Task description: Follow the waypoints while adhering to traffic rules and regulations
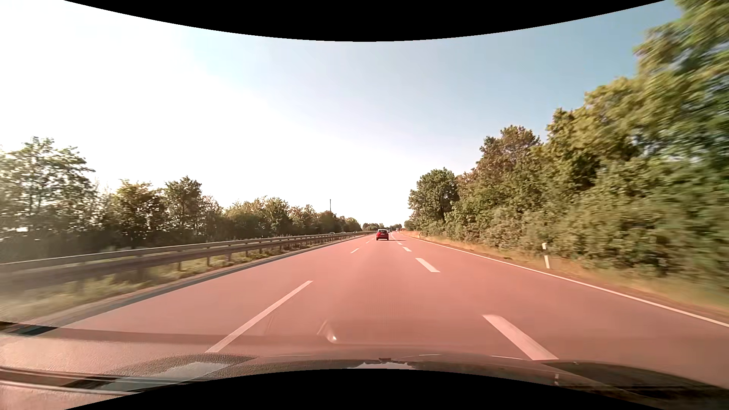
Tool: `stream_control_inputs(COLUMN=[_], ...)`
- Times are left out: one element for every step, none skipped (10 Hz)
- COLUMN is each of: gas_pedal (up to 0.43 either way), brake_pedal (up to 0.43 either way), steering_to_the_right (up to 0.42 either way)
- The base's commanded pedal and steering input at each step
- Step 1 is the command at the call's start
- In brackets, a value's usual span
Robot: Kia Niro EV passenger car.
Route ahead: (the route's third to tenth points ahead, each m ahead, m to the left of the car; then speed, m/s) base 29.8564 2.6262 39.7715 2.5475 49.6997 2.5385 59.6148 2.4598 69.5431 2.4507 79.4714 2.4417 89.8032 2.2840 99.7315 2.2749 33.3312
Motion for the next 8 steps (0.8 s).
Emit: stream_control_inputs(gas_pedal=[0.220, 0.220, 0.228, 0.228, 0.228, 0.228, 0.228, 0.228], brake_pedal=[0.006, 0.006, 0.006, 0.006, 0.006, 0.006, 0.006, 0.006], steering_to_the_right=[-0.001, -0.001, 0.000, 0.000, 0.000, 0.000, 0.000, 0.000])
